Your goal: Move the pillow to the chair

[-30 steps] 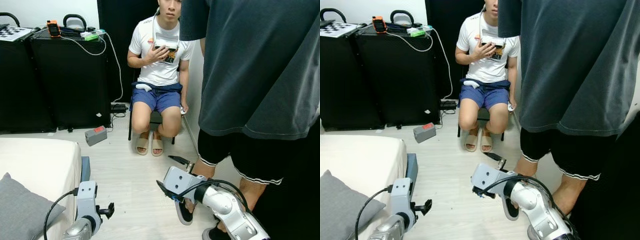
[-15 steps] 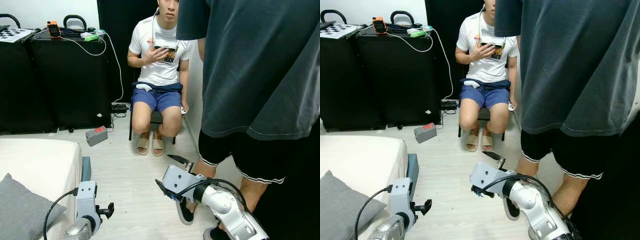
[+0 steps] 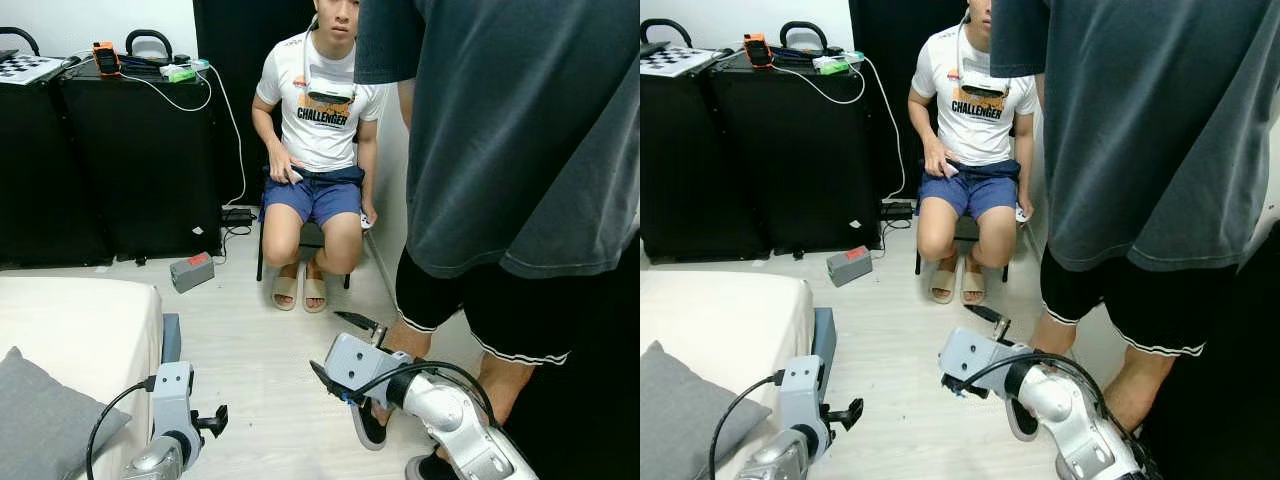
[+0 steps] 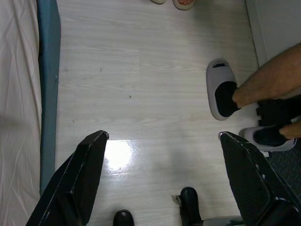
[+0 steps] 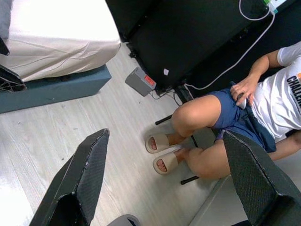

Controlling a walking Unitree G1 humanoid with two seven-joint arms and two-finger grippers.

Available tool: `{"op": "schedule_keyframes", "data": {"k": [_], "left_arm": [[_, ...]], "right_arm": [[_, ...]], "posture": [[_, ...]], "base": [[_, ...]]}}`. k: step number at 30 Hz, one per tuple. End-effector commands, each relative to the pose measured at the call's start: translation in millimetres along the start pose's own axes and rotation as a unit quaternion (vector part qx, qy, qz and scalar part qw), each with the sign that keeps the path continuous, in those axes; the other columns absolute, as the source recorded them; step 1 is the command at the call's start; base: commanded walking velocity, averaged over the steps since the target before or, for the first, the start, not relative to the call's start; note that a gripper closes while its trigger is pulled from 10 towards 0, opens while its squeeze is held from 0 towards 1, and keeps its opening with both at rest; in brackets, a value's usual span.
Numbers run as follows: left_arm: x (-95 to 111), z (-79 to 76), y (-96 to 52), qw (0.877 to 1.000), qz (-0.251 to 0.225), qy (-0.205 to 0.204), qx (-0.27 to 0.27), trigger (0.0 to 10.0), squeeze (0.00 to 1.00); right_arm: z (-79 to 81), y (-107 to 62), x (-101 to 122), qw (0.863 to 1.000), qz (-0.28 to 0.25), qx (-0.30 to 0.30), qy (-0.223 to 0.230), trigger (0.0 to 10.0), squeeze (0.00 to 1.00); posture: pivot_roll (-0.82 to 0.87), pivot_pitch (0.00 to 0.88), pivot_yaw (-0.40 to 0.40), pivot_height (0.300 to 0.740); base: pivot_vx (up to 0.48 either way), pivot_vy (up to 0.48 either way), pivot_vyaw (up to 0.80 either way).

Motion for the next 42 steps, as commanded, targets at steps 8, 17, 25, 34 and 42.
{"op": "schedule_keyframes", "data": {"k": [8,17,25,34,42], "left_arm": [[-1,4.5,-1.0,1.0,0.008,0.014,0.0,10.0,0.0],[-1,5.0,-1.1,1.0,0.008,0.012,0.001,10.0,0.0],[0,4.4,-0.6,1.0,0.007,0.011,0.001,10.0,0.0],[1,5.0,-0.3,1.0,0.007,0.008,0.004,10.0,0.0],[0,5.7,-0.3,1.0,0.009,0.006,0.009,10.0,0.0]], "right_arm": [[1.4,1.7,0,1.0,0.001,0.003,0.006,10.0,0.0],[1.7,0.9,1,1.0,0.0,0.002,0.0,10.0,0.0],[-12.5,-1.6,0,0.999,0.001,-0.046,0.02,10.0,0.0],[-64.7,-39.0,-72,0.944,0.101,-0.225,0.219,10.0,0.0],[-57.6,-84.7,-143,0.86,0.213,-0.32,0.335,10.0,0.0]], "posture": [[-0.09,0.0,-0.065,0.74],[-0.09,0.0,-0.064,0.74],[-0.09,0.0,-0.057,0.74],[-0.1,0.0,-0.048,0.74],[-0.1,0.0,-0.048,0.74]], "base": [[0.0,0.0,0.0],[0.0,0.0,0.0],[0.0,0.0,0.0],[0.0,0.0,0.0],[0.0,0.0,0.0]]}}
Point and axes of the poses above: a point about 5 cm out from each wrist's last joint towards the gripper, its own y axis pointing out of the wrist towards the gripper, its own x axis along the axis of the wrist's last joint, z = x × y, the point moved 4 cm from there along y, pointing out of the wrist towards the gripper, and after that the axes turned 3 degrees about -y, right-handed, at the moved point
